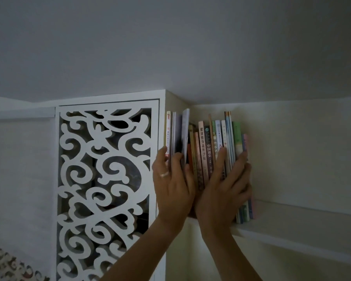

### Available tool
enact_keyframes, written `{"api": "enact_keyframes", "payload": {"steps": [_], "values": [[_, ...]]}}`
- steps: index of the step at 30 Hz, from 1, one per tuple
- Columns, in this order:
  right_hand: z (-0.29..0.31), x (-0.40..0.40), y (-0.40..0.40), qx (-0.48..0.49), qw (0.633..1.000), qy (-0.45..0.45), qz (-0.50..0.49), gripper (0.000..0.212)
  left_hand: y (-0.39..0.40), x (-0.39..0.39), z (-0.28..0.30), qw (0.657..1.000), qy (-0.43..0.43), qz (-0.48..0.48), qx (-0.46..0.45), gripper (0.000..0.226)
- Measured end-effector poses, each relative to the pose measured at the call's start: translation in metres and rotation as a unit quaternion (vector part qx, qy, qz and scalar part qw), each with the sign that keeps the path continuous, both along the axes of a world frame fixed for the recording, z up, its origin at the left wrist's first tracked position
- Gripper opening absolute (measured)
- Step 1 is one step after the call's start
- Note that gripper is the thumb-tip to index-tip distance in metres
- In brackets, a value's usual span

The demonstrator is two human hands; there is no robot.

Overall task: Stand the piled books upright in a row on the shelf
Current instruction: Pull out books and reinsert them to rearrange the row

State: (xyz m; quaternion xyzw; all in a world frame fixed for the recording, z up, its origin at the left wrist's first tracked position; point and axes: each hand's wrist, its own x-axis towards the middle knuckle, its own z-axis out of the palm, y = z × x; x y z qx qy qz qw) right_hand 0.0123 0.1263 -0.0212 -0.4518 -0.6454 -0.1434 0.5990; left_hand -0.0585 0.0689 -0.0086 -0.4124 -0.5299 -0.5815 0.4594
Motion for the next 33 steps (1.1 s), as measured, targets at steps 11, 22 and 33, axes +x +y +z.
{"api": "enact_keyframes", "payload": {"steps": [11, 22, 33], "values": [[-0.005, 0.002, 0.004, 0.021, 1.000, -0.011, 0.012, 0.114, 0.032, -0.025, -0.009, 0.994, -0.045, 0.098, -0.008, 0.046], [-0.005, 0.004, -0.002, 0.018, 0.999, -0.014, 0.027, 0.099, 0.041, -0.030, -0.008, 0.951, 0.028, 0.292, -0.098, 0.081], [0.000, 0.044, 0.008, 0.071, 0.993, -0.026, 0.092, 0.101, 0.036, -0.036, -0.011, 0.979, 0.050, 0.191, -0.048, 0.056]]}}
